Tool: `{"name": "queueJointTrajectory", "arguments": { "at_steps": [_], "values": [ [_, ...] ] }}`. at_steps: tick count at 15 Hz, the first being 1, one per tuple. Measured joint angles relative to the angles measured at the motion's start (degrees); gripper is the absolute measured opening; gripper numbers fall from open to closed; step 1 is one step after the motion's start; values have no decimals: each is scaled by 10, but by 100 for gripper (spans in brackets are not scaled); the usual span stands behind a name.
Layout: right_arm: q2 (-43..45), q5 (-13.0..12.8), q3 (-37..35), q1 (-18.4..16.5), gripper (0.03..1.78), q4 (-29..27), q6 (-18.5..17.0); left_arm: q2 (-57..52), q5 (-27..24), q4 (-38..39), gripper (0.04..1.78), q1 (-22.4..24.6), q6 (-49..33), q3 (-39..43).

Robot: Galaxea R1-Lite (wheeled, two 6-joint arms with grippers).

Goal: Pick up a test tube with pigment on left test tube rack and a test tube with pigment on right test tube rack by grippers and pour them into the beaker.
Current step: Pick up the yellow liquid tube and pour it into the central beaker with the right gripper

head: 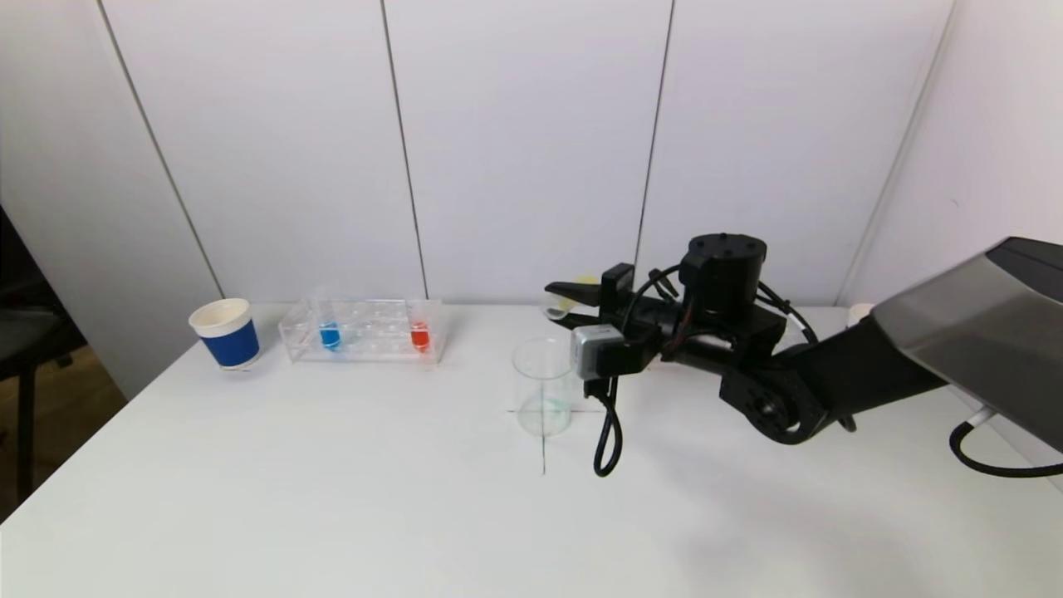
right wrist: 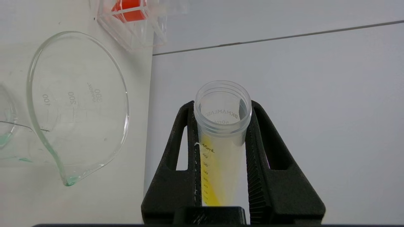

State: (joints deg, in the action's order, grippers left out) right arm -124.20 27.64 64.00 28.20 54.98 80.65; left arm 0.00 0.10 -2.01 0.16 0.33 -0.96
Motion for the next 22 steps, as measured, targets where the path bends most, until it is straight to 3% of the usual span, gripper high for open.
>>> {"name": "queueJointTrajectory", "arguments": {
  "at_steps": [4, 22],
  "values": [
    [0, 1, -5, 0, 46, 3, 2, 0, 0, 0, 176, 0, 0, 0],
    [-10, 1, 2, -8, 46, -2, 83, 0, 0, 0, 176, 0, 0, 0]
  ]
}}
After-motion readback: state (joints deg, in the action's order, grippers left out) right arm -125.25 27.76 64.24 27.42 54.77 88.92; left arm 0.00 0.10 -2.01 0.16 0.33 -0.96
